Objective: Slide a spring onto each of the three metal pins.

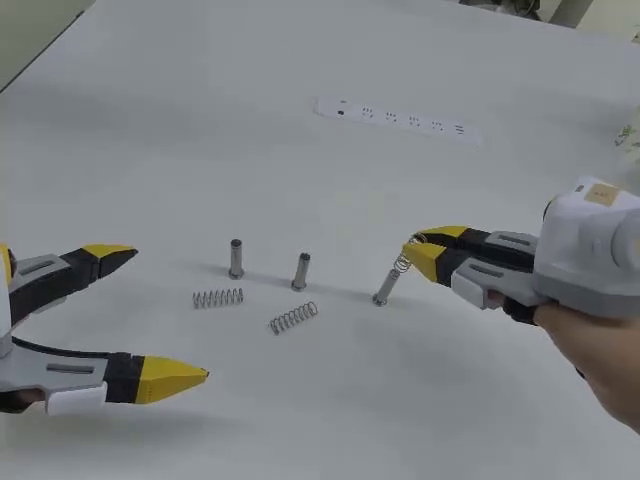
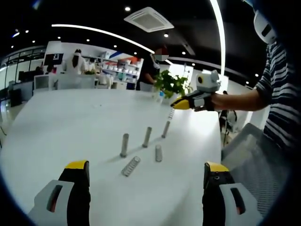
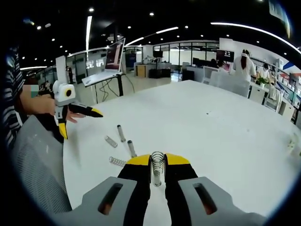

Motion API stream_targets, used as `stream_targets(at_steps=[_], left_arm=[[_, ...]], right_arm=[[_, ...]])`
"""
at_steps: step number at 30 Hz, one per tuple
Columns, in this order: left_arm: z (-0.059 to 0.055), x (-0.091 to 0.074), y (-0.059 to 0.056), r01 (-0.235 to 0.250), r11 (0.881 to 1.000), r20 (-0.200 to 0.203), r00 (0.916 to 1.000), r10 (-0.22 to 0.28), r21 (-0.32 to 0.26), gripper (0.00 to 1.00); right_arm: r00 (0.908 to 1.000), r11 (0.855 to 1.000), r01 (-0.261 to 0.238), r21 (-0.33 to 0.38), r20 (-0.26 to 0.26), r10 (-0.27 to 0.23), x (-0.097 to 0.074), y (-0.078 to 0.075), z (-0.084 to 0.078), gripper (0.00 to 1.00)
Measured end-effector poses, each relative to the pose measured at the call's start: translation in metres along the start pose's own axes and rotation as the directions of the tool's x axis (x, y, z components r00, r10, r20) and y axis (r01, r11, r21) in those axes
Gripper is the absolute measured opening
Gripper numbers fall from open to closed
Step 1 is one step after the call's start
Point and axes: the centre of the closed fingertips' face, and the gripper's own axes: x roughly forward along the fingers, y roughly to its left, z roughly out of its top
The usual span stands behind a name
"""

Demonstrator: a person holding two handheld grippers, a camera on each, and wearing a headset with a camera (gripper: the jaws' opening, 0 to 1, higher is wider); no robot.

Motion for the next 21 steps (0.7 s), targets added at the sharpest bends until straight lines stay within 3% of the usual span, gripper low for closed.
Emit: stream_targets(at_steps=[14, 21], left_arm=[[-0.001, -0.003, 0.002, -0.008, 1.000, -0.003, 1.0000, 0.008, -0.007, 0.98], [-0.002, -0.003, 0.000, -0.005, 1.000, -0.006, 1.0000, 0.005, -0.009, 0.98]], right_arm=[[0.9990, 1.000, -0.011, 0.016, -0.043, 0.012, 0.011, 0.001, -0.019, 0.07], [0.9964, 0.999, -0.025, 0.033, -0.080, 0.028, 0.017, 0.006, -0.036, 0.07]])
